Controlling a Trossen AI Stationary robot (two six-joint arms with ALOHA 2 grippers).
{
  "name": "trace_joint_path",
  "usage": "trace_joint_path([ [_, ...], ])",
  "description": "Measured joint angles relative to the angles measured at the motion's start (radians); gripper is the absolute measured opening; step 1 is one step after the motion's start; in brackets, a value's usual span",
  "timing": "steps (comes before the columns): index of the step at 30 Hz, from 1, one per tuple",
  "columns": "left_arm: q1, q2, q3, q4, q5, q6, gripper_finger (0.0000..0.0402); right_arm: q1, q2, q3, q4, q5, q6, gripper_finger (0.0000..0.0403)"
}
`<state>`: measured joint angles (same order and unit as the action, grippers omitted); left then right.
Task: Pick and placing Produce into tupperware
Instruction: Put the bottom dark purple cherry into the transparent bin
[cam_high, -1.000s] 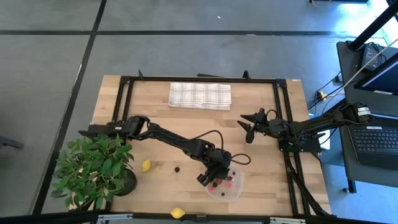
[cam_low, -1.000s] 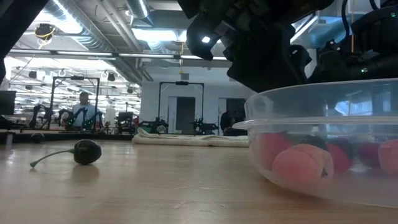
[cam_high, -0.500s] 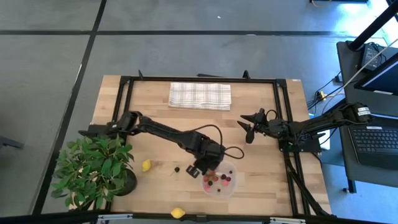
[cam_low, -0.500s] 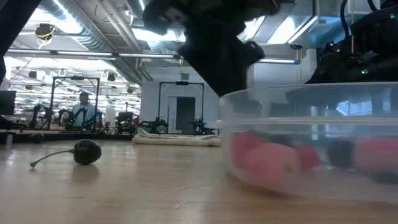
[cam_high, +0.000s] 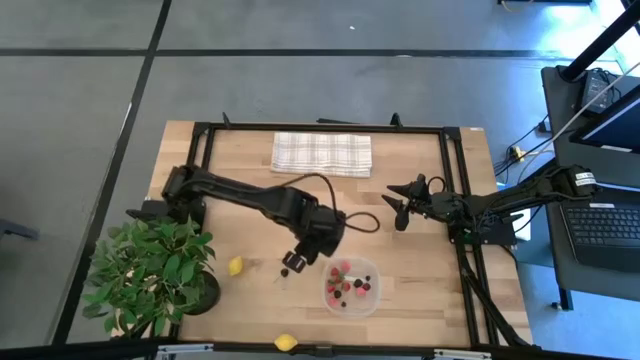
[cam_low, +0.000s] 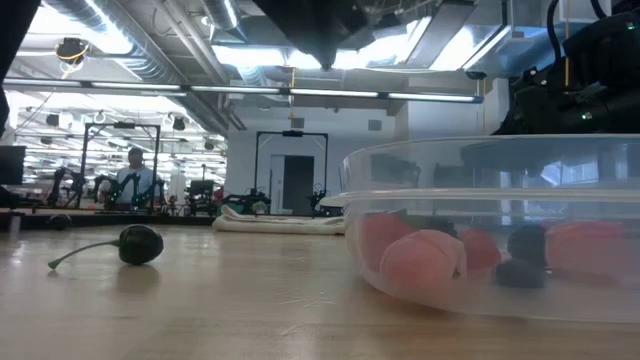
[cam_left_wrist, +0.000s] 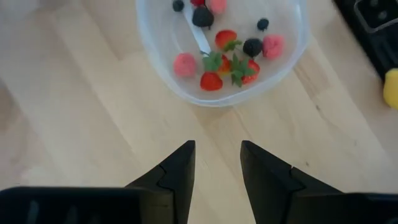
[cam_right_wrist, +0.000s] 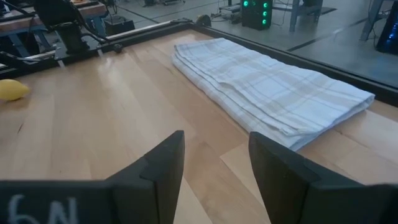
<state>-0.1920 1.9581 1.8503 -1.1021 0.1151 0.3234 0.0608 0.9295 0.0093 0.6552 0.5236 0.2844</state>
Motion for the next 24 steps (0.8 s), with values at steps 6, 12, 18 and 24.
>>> trace_joint_path([
  [6, 0.024, -0.123, -0.185, 0.056, 0.001, -0.093, 0.0122, 0.000, 0.000, 0.000, -0.006, 0.000, 0.000, 0.0182],
  [12, 0.008, -0.220, -0.425, 0.185, -0.001, -0.192, 0.0122, 0.000, 0.000, 0.000, -0.007, 0.000, 0.001, 0.0182],
  [18, -0.019, -0.226, -0.543, 0.189, -0.002, -0.285, 0.0127, 0.000, -0.001, 0.000, 0.001, 0.001, -0.002, 0.0182],
  [24, -0.021, -0.226, -0.616, 0.231, -0.012, -0.319, 0.0169, -0.007, -0.001, 0.000, 0.000, 0.025, -0.007, 0.0182],
])
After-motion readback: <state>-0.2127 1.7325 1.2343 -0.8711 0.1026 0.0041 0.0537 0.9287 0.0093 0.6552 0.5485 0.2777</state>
